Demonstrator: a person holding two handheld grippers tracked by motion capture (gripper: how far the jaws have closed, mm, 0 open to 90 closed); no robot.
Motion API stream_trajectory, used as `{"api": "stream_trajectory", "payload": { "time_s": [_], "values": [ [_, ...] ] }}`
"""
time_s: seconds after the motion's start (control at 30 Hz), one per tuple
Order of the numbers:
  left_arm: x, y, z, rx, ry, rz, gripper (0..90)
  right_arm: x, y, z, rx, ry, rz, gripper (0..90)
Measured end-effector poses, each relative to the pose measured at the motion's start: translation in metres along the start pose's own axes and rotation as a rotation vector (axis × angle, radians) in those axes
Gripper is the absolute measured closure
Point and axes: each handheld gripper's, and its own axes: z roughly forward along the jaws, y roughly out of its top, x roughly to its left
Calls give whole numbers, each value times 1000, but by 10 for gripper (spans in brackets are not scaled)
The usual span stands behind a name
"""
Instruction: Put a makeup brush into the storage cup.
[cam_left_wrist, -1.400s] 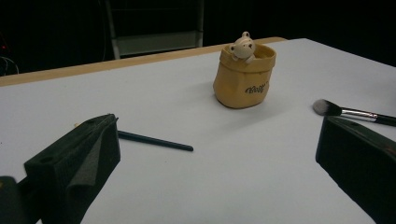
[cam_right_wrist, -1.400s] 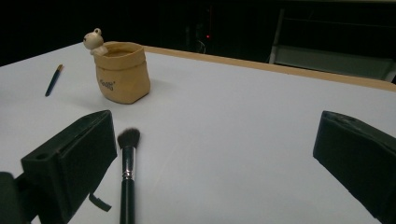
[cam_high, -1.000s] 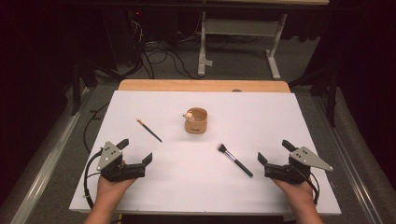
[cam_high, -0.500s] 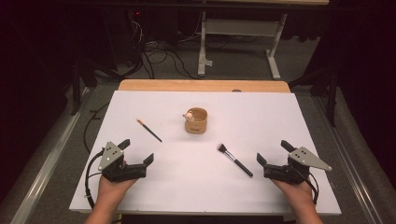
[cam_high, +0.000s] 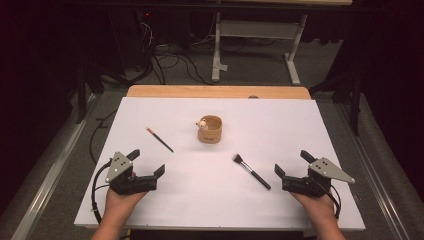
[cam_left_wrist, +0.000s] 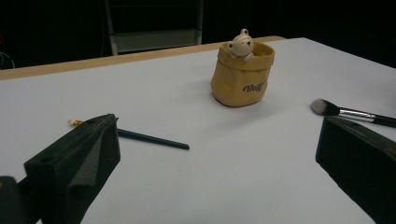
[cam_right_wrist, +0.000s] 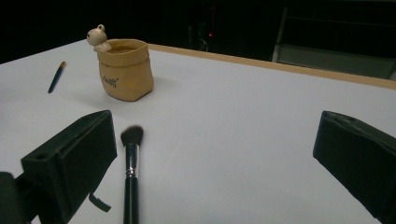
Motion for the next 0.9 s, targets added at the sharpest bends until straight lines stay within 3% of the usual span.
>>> {"api": "stream_trajectory", "payload": {
  "time_s": [0.43,0.9],
  "values": [
    [-1,0,2,26,-1,9,7,1,0,0,0,-2,-7,8],
    [-1,-4,11,144,11,22,7,2,0,1,3,-2,-24,8]
  ]
}}
